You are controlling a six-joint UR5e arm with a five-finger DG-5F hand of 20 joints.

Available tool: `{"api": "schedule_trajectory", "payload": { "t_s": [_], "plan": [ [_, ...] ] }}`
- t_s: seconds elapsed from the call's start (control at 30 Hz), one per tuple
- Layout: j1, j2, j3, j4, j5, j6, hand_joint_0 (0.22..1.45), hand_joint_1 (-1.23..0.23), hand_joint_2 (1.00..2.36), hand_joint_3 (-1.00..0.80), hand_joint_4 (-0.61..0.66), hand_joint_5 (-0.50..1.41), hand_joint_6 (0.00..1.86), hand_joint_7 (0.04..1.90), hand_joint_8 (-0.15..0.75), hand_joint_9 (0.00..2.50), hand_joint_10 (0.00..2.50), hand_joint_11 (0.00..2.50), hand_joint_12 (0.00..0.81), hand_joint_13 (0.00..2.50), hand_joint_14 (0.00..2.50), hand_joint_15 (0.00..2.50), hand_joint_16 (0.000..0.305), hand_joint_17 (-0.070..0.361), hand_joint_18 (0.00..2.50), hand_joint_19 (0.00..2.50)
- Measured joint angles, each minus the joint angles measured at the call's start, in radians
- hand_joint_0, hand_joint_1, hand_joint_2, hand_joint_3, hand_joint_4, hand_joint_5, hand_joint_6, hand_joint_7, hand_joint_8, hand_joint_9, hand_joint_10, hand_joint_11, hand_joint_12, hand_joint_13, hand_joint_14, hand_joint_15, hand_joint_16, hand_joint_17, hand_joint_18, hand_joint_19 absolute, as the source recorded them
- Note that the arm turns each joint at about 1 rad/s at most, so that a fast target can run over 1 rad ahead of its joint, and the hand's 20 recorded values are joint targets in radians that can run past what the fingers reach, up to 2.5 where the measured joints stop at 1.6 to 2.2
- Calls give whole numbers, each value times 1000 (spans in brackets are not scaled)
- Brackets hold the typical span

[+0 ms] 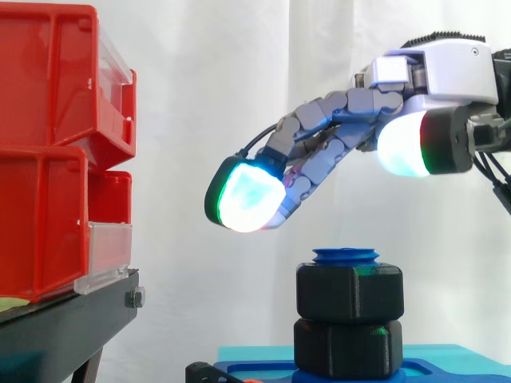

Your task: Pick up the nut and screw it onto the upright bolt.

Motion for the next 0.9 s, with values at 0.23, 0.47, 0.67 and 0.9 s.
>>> {"api": "schedule_trajectory", "payload": {
  "t_s": [0.23, 0.47, 0.67, 0.9],
  "plan": [
    [18, 0, -27, 27, 17, 24, 446, -203, 1000, -500, 169, -148, 500, 514, 149, 413, 0, 0, 241, 419, 0, 0, 26, 60, 10, 0],
    [24, 0, -40, 31, 32, 24, 446, -196, 1000, -500, 153, -157, 500, 511, 148, 385, 0, 0, 249, 387, 0, 0, 28, 62, 0, 0],
    [25, 0, -41, 21, 35, 19, 446, -193, 1000, -500, 153, -160, 500, 521, 148, 362, 0, 0, 250, 372, 0, 0, 28, 63, 0, 0],
    [25, 0, -58, 8, 38, 3, 454, -197, 1000, -500, 177, -143, 501, 645, 166, 394, 0, 0, 253, 413, 0, 0, 27, 60, 0, 0]
  ]
}}
